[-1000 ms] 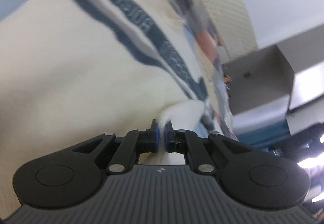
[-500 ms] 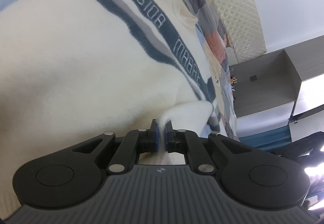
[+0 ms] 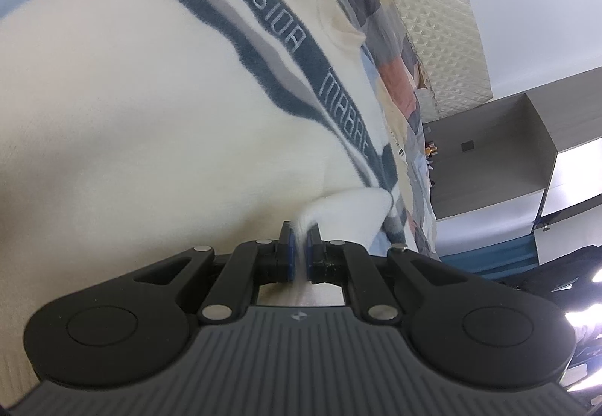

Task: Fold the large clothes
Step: 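Grasp the sweater fabric with the right gripper while the left gripper holds the hem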

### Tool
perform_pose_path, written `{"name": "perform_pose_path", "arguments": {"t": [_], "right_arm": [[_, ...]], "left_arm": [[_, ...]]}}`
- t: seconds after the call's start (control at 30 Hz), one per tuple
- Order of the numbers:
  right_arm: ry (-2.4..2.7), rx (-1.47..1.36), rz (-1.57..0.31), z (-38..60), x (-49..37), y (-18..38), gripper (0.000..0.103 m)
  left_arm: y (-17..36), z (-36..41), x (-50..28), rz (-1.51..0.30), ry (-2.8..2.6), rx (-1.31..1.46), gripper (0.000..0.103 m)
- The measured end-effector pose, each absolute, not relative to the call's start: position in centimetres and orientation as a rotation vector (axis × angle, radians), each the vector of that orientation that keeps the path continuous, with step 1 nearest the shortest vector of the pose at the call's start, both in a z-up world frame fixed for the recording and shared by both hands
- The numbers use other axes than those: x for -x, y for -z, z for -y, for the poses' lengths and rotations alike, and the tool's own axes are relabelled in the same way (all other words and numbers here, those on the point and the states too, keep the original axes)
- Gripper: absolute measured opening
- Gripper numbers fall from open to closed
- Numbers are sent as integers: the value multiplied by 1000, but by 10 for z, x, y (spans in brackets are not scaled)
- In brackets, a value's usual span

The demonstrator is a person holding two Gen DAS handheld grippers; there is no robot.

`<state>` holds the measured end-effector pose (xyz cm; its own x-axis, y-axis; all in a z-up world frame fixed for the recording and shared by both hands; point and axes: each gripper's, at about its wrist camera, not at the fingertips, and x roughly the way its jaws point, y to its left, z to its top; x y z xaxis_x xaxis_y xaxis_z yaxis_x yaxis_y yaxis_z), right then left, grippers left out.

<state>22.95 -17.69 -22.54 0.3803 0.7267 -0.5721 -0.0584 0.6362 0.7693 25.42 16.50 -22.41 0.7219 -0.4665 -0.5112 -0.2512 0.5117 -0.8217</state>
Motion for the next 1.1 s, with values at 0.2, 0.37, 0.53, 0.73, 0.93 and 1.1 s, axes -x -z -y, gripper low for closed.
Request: {"name": "perform_pose_path", "arguments": {"t": [0.2,0.37,0.53,0.73,0.93,1.1], "right_arm": [[-574,-1013,-1193,175,-223,255,57],[-562,-1064,-1149,179,-221,255,43],[-577,-1101,-1032,194,-217,238,33],[-601,-1188,-932,202,-221,235,33],[-614,-1286,-899,208,-225,242,33],[-524,-1223,-975,200,-233,254,33]], "left_arm": [[226,-165,-255,-791,142,1061,7],[226,-165,-254,-790,138,1061,7],[227,-164,-254,-785,134,1062,7],[228,-164,-253,-790,135,1068,7],[228,-163,-253,-797,136,1067,7],[228,-159,-253,-815,145,1059,7]]}}
